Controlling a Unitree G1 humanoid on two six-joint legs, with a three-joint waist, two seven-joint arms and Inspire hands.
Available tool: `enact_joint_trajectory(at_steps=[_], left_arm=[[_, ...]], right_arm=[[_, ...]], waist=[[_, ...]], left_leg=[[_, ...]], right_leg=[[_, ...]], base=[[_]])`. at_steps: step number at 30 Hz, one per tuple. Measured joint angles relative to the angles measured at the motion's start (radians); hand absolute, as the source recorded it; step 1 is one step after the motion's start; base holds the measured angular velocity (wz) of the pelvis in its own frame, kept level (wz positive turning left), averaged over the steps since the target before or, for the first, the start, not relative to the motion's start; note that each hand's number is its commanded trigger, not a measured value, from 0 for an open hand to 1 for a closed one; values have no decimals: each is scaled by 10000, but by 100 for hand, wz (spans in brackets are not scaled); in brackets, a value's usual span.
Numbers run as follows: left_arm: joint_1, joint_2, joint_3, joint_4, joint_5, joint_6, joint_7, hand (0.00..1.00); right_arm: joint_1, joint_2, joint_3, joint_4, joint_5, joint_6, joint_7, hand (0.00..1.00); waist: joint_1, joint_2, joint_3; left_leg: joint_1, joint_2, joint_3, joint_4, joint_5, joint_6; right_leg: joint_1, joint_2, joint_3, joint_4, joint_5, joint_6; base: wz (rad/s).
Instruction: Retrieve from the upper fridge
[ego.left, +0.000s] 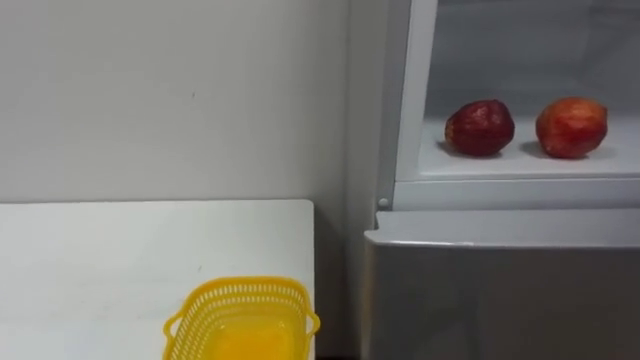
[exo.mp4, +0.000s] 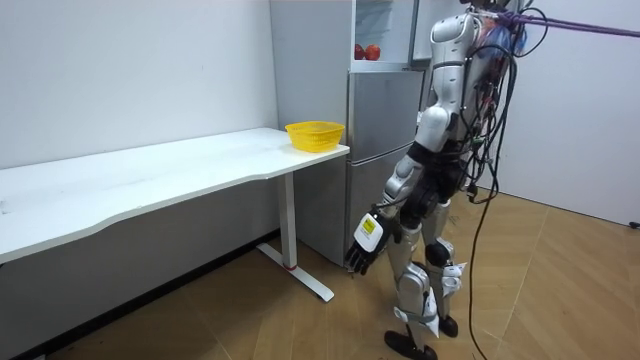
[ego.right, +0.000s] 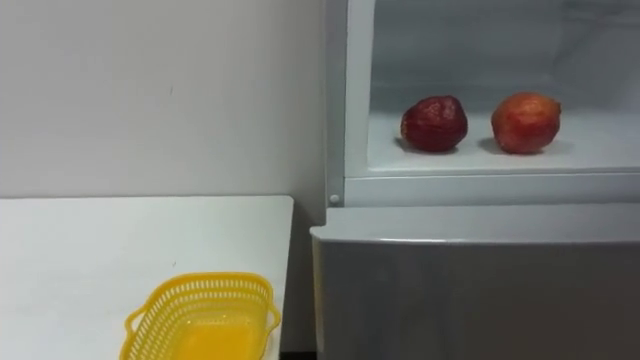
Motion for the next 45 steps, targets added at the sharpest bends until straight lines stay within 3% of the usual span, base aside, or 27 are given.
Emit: enact_joint_trajectory(at_steps=[4,8,12,14,15,17,21,24,33,40,45], left_arm=[[-32,-4,-14,0,-9,-267,9,0],[21,-66,130,-185,250,-367,47,0],[-146,-100,161,-235,340,-1012,131,0],[-247,-118,142,-235,303,-1183,211,0],[-297,-123,109,-237,192,-1280,232,0],[-304,-121,26,-107,-136,-1446,249,0],[-420,-36,-93,233,-333,-1536,248,0],[-480,151,-582,323,-558,-1548,251,0],[-480,316,-1059,567,-570,-1706,266,0],[-471,378,-1240,1104,-565,-1769,336,0],[-426,476,-1547,1168,-562,-1758,446,0]], right_arm=[[-305,4,-16,-621,1169,-678,-425,0],[44,114,-189,-2220,1048,-852,-510,0],[532,329,-229,-4810,752,-1454,-819,0],[829,419,-158,-6232,726,-1548,-949,0],[1171,477,-173,-7012,681,-1378,-1037,0],[1830,550,-143,-8667,363,-1401,-1224,0],[2016,539,-119,-10862,75,-1322,-1802,0],[2039,505,21,-12146,-243,-1547,-2360,0],[1888,306,473,-13700,-2241,-1702,-3259,0],[440,53,1122,-14855,-2983,-2763,-4310,0],[306,-10,1441,-14886,-3482,-3059,-4563,0]], waist=[[-5,20,-3],[-127,0,-32],[-296,85,-43],[-295,142,-76],[-309,129,-74],[-287,175,-66],[-418,235,21],[-533,248,28],[-473,336,-24],[-402,162,-100],[-225,37,-71]], left_leg=[[-8,-3,85,-12,1,2],[11,-14,130,-49,8,8],[-99,6,233,-92,14,1],[-139,19,339,-95,17,-4],[-123,25,407,-96,18,-5],[-111,34,571,-110,18,-6],[-145,85,848,-197,17,-6],[-162,119,891,-291,17,-5],[-172,142,948,-309,33,-33],[-23,159,831,-291,48,-63],[13,208,716,-330,46,-67]], right_leg=[[-20,-5,49,-91,10,12],[-54,-9,97,-95,16,26],[-289,22,294,-69,17,24],[-396,28,334,-54,19,21],[-400,27,357,-52,21,22],[-445,44,599,-12,21,22],[-659,93,910,135,53,17],[-755,140,969,141,122,11],[-898,232,1124,286,171,-15],[-650,262,986,248,188,-42],[-537,235,817,235,188,-42]], base=[[-3],[-2],[-9],[-16],[-11],[-27],[-29],[-8],[-5],[5],[8]])
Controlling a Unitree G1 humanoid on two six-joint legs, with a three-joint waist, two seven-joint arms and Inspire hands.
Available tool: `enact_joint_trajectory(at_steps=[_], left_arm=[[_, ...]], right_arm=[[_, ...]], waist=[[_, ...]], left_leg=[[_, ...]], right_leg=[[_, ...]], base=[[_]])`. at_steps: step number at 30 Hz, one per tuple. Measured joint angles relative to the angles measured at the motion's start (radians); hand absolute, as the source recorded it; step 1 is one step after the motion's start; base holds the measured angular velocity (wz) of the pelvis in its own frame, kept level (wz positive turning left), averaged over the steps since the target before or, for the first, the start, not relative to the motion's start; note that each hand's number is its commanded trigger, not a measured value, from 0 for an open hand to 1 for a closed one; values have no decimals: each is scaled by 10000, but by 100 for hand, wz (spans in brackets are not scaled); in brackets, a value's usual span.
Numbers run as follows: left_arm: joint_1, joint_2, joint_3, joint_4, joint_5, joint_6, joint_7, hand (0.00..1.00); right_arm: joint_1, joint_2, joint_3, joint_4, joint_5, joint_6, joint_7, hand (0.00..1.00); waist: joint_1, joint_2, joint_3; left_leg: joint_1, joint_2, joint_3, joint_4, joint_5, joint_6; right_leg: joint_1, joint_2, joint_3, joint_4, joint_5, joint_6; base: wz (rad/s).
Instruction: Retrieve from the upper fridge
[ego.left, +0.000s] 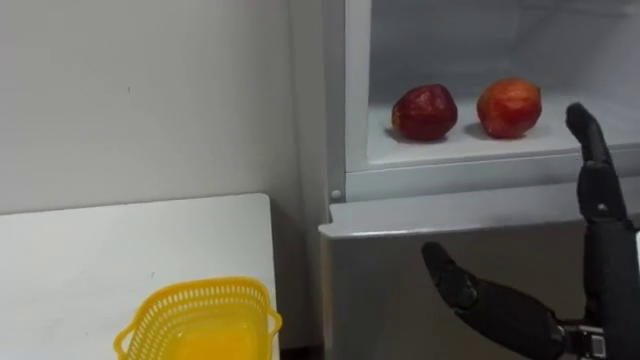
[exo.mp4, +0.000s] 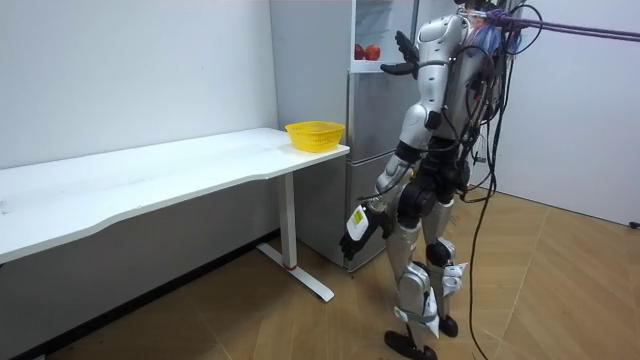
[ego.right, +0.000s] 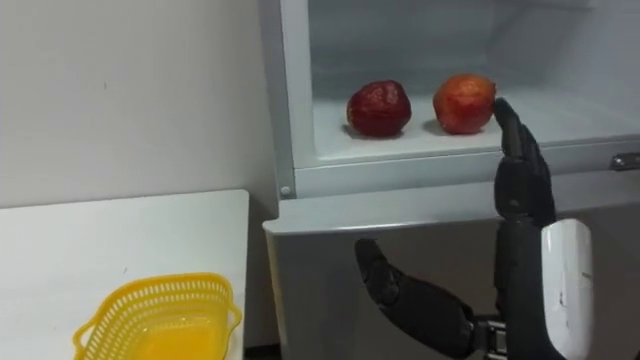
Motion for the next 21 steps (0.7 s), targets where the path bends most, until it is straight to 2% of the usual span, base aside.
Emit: enact_joint_trajectory(at_steps=[3,5,6,12,16,21], left_arm=[[110,3,4,93,119,106,-43,0],[123,2,7,93,203,249,-167,0],[147,-3,8,86,284,302,-216,0],[27,-16,17,44,536,627,-407,0],[-61,-14,37,-53,561,737,-433,0],[-55,48,236,-58,804,842,-488,0]], right_arm=[[-20,-35,31,0,-68,-2,-35,0],[-72,-162,5,0,-62,-2,-68,0],[-125,-318,0,0,-69,-2,-72,0],[-852,-538,-288,2,-183,9,-410,0],[-1397,-875,-400,146,20,33,-636,0],[-2000,-1092,-862,589,-29,144,-799,0]], waist=[[3,-25,-3],[-6,-34,2],[32,-71,-23],[198,-78,-1],[265,-220,43],[265,-485,8]], left_leg=[[-29,-5,-23,26,0,1],[-60,-13,-35,42,2,3],[-62,-20,-43,45,3,4],[-91,-22,-131,48,10,0],[-148,-45,-237,56,36,14],[-154,-67,-504,89,38,12]], right_leg=[[-3,-18,-92,0,0,0],[-11,-41,-256,-1,0,0],[-9,-43,-268,0,0,0],[-8,-72,-504,-1,0,1],[-5,-100,-639,-45,0,1],[144,-110,-908,-162,2,0]], base=[[4],[5],[0],[4],[7],[15]])
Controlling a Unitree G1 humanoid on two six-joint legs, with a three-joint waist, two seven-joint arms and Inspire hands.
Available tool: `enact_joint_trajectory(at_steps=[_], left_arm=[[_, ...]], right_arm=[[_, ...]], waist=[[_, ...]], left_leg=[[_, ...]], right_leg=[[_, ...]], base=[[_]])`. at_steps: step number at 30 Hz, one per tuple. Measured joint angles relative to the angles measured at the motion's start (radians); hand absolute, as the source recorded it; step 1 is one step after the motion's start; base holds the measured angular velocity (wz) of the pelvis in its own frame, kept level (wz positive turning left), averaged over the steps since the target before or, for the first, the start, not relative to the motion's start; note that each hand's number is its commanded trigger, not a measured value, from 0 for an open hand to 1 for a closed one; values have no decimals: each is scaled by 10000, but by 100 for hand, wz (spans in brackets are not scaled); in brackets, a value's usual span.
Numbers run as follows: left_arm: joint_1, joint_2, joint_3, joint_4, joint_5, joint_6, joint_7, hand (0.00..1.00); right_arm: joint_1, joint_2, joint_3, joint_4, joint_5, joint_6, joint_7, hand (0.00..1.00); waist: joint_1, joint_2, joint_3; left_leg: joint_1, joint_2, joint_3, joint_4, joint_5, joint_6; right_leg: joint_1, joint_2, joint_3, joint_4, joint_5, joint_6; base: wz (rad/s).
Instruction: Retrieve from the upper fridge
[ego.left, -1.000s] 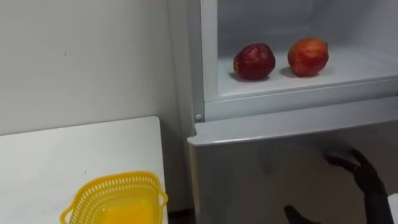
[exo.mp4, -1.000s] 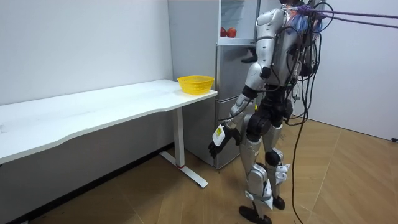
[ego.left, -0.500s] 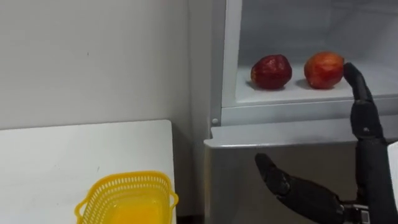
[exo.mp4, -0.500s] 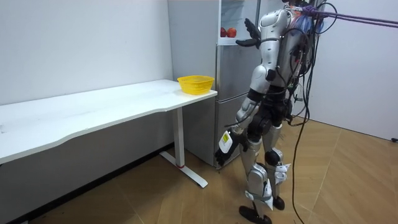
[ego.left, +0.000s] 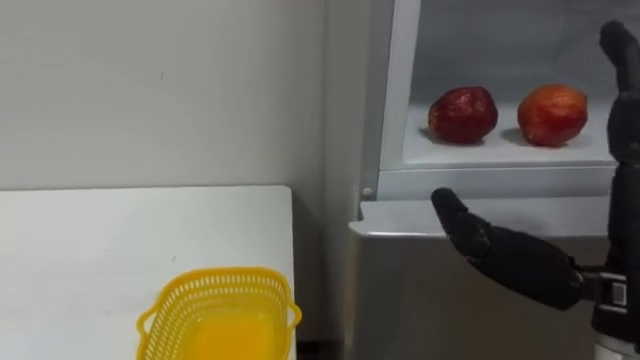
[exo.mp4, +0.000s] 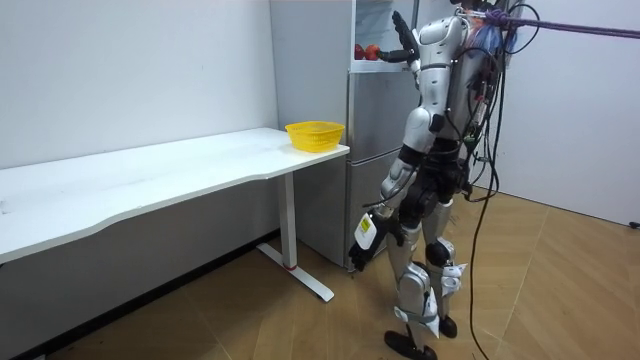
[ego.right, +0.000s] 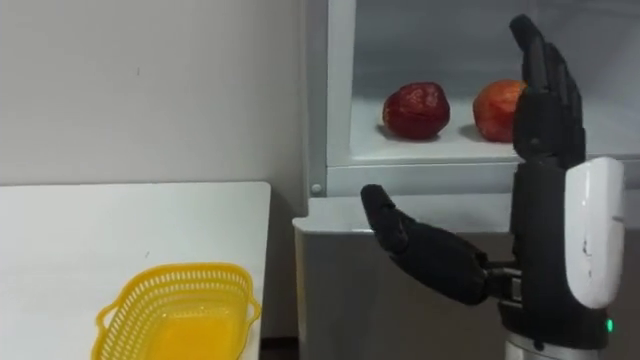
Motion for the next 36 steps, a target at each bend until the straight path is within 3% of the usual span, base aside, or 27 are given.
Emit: enact_joint_trajectory(at_steps=[8,16,21,27,34,36], left_arm=[[0,39,19,5,245,149,-228,0],[-34,173,188,-474,658,413,-485,0],[-40,177,277,-559,1056,463,-587,0],[-91,178,497,-454,1093,509,-637,0],[48,184,964,-442,1109,506,-927,0],[46,205,978,-444,1147,506,-992,0]], right_arm=[[-891,-339,-428,862,131,121,-154,0],[-1882,-695,-601,2209,415,632,54,0],[-2479,-885,-600,2986,617,645,178,0],[-2902,-1021,-603,3645,285,980,309,0],[-3211,-1715,-617,3962,249,985,400,0],[-3211,-1849,-613,3971,257,990,398,0]], waist=[[138,-151,39],[268,-477,75],[451,-527,56],[539,-543,50],[590,-675,50],[634,-760,87]], left_leg=[[-66,-13,-156,105,4,-3],[-197,-13,-400,206,39,-33],[-204,-14,-420,251,41,-37],[-180,-17,-470,304,44,-39],[-188,-23,-603,332,70,-65],[-186,-19,-616,329,76,-74]], right_leg=[[36,-55,-472,3,0,1],[30,-43,-569,9,-1,1],[32,-41,-563,10,-1,1],[127,-46,-699,4,-1,0],[179,-41,-759,10,-1,0],[191,-43,-816,10,-1,0]], base=[[7],[8],[0],[2],[4],[2]])
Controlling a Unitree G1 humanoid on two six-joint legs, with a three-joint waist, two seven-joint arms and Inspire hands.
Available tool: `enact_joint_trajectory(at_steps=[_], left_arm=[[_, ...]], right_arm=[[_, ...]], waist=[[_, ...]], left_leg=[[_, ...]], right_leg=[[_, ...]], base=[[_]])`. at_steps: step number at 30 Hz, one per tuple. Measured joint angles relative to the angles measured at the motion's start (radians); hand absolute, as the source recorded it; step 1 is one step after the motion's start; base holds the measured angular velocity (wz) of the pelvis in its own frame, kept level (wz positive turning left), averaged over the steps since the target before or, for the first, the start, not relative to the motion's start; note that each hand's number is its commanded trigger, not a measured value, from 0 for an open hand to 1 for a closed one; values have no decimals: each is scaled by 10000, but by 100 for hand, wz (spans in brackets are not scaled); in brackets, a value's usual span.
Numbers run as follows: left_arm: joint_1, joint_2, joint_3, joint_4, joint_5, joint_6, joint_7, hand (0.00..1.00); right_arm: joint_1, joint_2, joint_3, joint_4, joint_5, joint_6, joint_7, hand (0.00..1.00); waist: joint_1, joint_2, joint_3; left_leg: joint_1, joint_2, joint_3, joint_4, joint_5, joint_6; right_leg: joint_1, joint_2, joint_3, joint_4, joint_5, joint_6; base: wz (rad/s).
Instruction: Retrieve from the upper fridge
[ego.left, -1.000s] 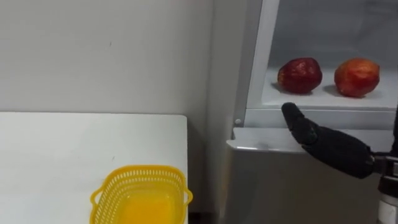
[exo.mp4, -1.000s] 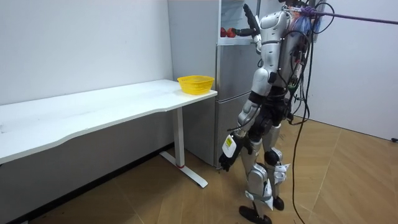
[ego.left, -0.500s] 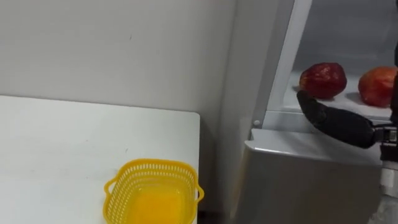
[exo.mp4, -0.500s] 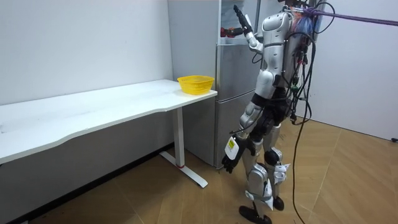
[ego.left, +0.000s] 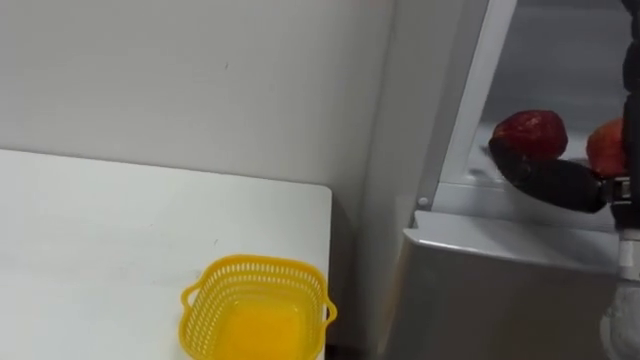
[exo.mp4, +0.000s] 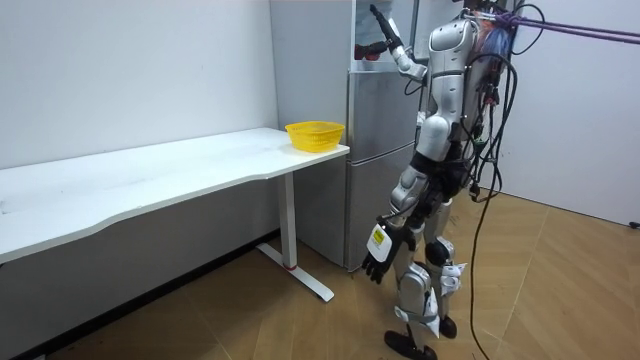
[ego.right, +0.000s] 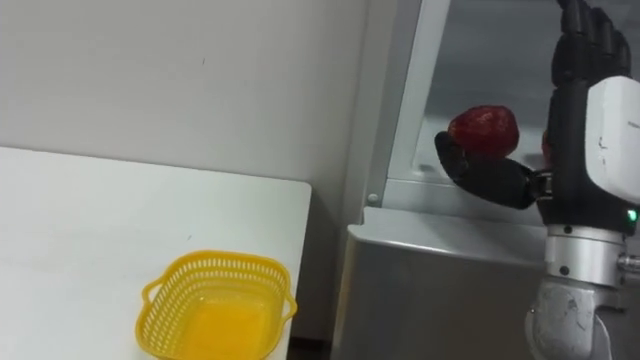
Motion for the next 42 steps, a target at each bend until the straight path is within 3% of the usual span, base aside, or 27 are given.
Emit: enact_joint_trajectory(at_steps=[1,4,9,14,27,34,42], left_arm=[[-10,24,-2,-2,-2,0,0,0],[-10,110,-9,-16,6,3,-2,0],[4,264,-9,-159,20,39,-89,0],[2,361,4,-472,39,51,-42,0],[96,404,6,-494,126,55,-23,0],[222,406,4,-743,126,71,-99,0],[212,406,2,-802,122,144,-112,0]], right_arm=[[-16,-129,4,128,65,1,-7,0],[-141,-521,9,682,189,92,31,0],[-824,-700,47,1176,223,429,258,0],[-991,-1072,324,1406,431,512,610,0],[-1181,-1105,452,1812,1249,657,1854,0],[-1199,-1319,459,1871,1677,865,2499,0],[-1532,-1385,818,2365,2444,976,3019,0]], waist=[[50,-62,29],[136,-233,-20],[147,-257,-26],[186,-225,-22],[177,-221,-33],[190,-356,-79],[168,-442,-27]], left_leg=[[-6,1,-13,0,4,-2],[-59,4,-38,-2,4,-2],[-73,-1,-60,7,4,-2],[-67,-8,-96,-2,5,-2],[-35,-11,-104,-1,23,-2],[-70,-11,-138,26,24,-3],[-112,1,-156,72,16,-4]], right_leg=[[4,-2,-33,1,0,0],[2,-13,-132,2,1,-1],[3,-17,-161,0,6,-9],[-5,-12,-165,-3,6,-9],[-1,-12,-164,-9,6,-9],[13,-14,-167,-3,6,-9],[41,-15,-202,2,7,-10]], base=[[4],[5],[1],[1],[0],[1],[0]])
